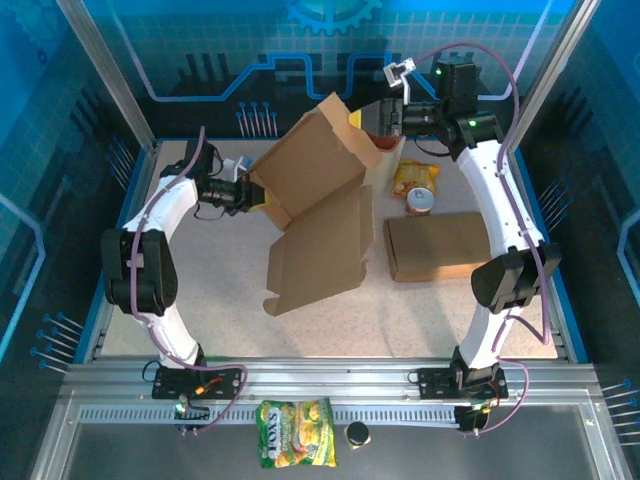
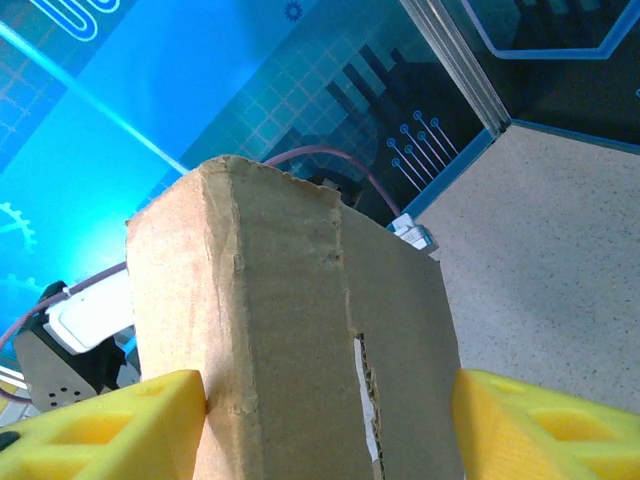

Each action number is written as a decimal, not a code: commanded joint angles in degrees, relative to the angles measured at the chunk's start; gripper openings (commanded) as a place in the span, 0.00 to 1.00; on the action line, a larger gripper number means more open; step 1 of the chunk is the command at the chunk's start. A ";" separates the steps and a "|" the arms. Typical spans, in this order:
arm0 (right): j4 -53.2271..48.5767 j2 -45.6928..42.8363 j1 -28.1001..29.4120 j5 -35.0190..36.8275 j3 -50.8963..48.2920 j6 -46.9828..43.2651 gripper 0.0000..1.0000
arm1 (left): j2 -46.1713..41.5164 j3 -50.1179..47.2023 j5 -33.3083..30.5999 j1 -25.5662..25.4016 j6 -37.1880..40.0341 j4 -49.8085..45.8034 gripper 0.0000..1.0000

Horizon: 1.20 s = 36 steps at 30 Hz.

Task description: Fold the paper box

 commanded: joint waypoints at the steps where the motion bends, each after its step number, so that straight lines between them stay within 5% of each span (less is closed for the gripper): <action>1: -7.13 -0.21 1.88 1.55 3.77 -5.73 0.66 | 0.34 2.15 1.30 0.15 0.98 -1.83 0.00; 14: -17.48 -1.10 4.05 9.16 6.77 -13.85 0.64 | 0.11 2.94 -0.98 -0.18 0.57 -3.18 0.00; 28: -17.11 -1.70 6.70 10.67 8.03 -14.11 0.61 | 0.47 3.45 -2.73 -0.33 0.32 -4.72 0.00; 36: -8.93 -4.68 5.59 5.42 2.25 -7.97 0.63 | 0.78 3.40 -2.42 -0.28 -0.74 -4.02 0.00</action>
